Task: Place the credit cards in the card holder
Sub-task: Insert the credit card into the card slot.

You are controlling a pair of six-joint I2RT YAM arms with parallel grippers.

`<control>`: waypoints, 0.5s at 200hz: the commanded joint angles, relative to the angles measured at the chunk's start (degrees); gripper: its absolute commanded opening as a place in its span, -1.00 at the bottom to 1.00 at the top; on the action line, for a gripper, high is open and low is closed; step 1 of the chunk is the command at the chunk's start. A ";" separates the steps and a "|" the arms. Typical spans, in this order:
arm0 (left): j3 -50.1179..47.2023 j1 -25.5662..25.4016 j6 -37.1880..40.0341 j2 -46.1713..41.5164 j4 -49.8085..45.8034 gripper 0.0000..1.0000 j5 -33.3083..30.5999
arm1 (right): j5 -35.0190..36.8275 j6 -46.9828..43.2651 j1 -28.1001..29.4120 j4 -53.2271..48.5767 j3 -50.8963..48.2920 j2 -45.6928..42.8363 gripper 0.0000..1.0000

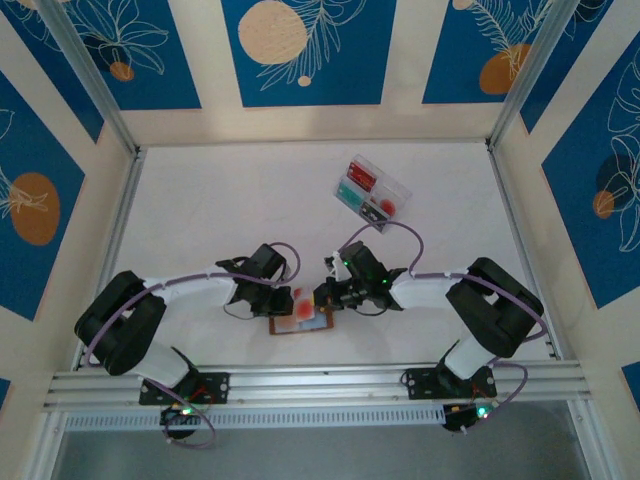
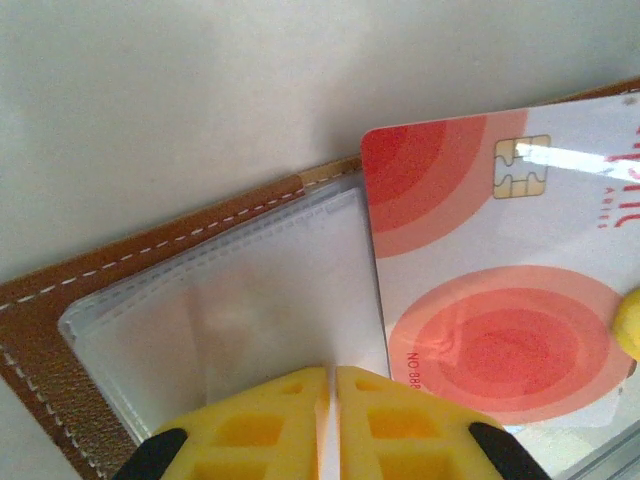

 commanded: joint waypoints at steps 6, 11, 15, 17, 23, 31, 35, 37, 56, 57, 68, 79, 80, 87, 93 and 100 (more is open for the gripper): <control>-1.66 -0.01 -0.15 0.34 -3.97 -0.76 -1.64 | 1.81 -1.43 0.70 -1.50 -0.48 -1.16 -1.00; -1.60 0.03 -0.15 0.33 -4.05 -0.76 -1.64 | 1.81 -1.52 0.84 -1.57 -0.39 -1.01 -1.00; -1.60 0.01 -0.13 0.33 -4.05 -0.76 -1.64 | 1.94 -1.61 0.97 -1.85 -0.35 -0.95 -1.00; -1.60 0.03 -0.15 0.33 -4.02 -0.76 -1.64 | 2.09 -1.69 1.04 -1.96 -0.22 -0.94 -1.00; -1.60 -0.01 -0.15 0.33 -4.05 -0.76 -1.64 | 2.46 -1.96 1.11 -2.33 -0.19 -1.02 -1.00; -1.60 0.07 -0.15 0.33 -4.04 -0.76 -1.64 | 2.97 -2.16 1.12 -2.62 -0.41 -1.19 -1.00; -1.59 0.05 -0.21 0.34 -4.13 -0.76 -1.64 | 3.00 -2.24 1.06 -2.68 -0.52 -1.24 -1.00; -1.60 0.04 -0.12 0.33 -4.13 -0.76 -1.64 | 2.97 -2.35 1.04 -2.78 -0.51 -1.35 -1.00; -1.60 0.05 -0.29 0.24 -4.07 -0.76 -1.63 | 3.22 -2.67 1.32 -3.24 -0.47 -1.70 -1.00; -1.56 0.04 -0.26 0.24 -4.07 -0.76 -1.63 | 3.26 -2.72 1.40 -3.25 -0.55 -1.72 -1.00; -1.51 0.03 -0.17 0.25 -4.33 -0.76 -1.73 | 3.26 -2.86 1.68 -3.35 -0.61 -1.56 -1.00; -1.49 0.04 -0.22 0.33 -4.13 -0.76 -1.64 | 3.47 -2.85 2.00 -3.27 -0.62 -1.39 -1.00; -1.50 0.04 -0.23 0.33 -4.10 -0.76 -1.64 | 3.48 -2.85 2.09 -3.26 -0.58 -1.38 -1.00; -1.47 0.08 -0.26 0.41 -4.02 -0.76 -1.56 | 3.40 -2.66 2.34 -3.00 -0.55 -1.25 -1.00; -1.43 0.10 -0.32 0.46 -3.92 -0.76 -1.47 | 3.31 -2.54 2.55 -2.83 -0.61 -1.20 -1.00; -1.49 0.08 -0.38 0.42 -3.89 -0.76 -1.47 | 3.47 -2.35 2.90 -2.83 -0.53 -1.21 -1.00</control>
